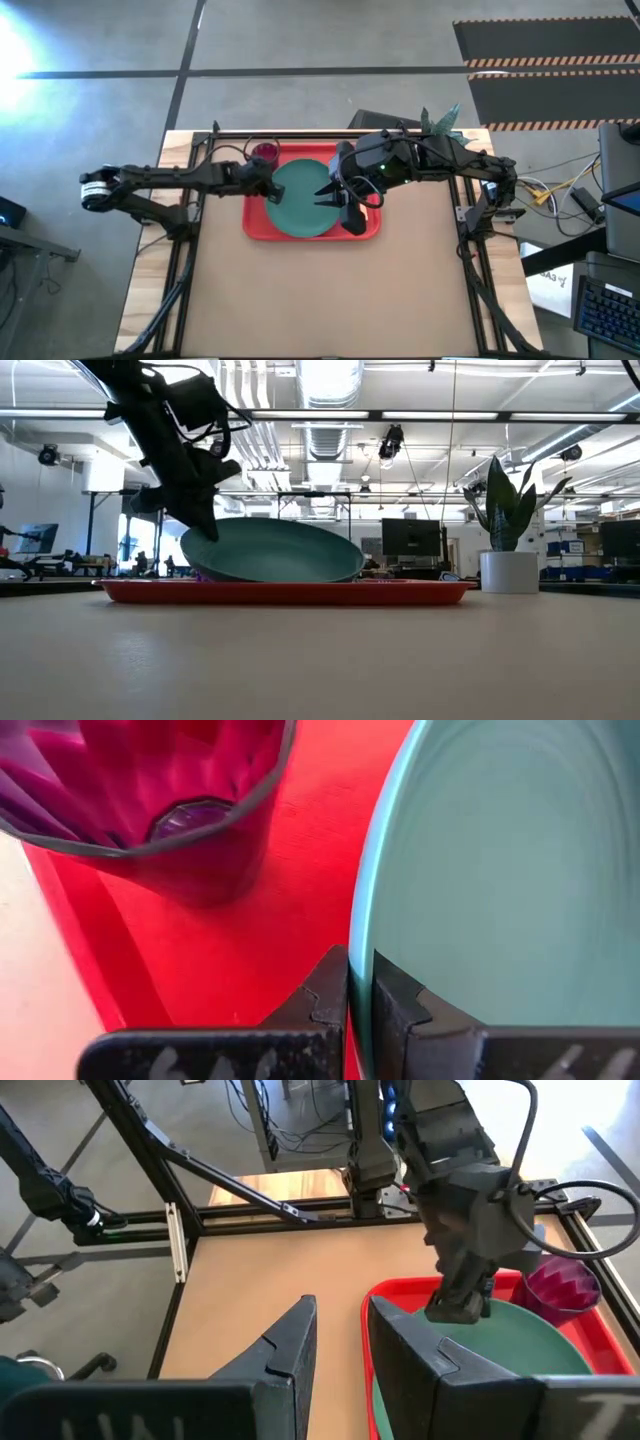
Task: Pick and place plate/cup/fork/spoon on tray
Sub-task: Put the green plate on the red tray to the bottom right of the violet glass
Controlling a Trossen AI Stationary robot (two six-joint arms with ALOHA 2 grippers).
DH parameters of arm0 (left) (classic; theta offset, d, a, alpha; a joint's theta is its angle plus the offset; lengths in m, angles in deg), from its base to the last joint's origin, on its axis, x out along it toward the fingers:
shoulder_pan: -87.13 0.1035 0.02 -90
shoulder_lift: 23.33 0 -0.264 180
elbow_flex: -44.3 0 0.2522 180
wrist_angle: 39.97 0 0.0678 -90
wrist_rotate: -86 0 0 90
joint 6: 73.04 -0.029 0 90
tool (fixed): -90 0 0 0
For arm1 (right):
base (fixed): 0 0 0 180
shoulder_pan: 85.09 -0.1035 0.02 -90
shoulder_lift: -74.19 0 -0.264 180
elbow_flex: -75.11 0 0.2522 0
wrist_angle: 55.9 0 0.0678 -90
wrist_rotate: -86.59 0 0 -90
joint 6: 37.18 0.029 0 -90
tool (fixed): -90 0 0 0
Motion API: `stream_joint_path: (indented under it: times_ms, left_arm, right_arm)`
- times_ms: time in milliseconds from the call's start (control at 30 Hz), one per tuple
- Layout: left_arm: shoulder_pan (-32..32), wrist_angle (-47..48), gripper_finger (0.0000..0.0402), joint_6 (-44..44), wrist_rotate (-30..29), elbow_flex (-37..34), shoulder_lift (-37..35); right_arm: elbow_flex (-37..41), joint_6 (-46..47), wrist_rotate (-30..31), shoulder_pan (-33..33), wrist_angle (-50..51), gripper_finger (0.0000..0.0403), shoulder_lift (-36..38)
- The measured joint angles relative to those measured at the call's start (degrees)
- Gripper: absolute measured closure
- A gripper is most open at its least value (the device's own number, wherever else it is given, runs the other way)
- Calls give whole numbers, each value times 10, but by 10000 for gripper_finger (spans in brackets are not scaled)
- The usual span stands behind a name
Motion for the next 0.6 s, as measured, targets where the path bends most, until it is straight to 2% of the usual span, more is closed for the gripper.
stream_joint_path:
  times_ms: [433, 600]
  left_arm:
    - [22, -5, 401, -25, 24, -17, 0]
    - [23, -14, 401, -26, 60, -21, 10]
  right_arm:
    - [0, 9, 0, 0, 0, 321, 0]
    - [0, 10, 0, 0, -1, 321, 0]
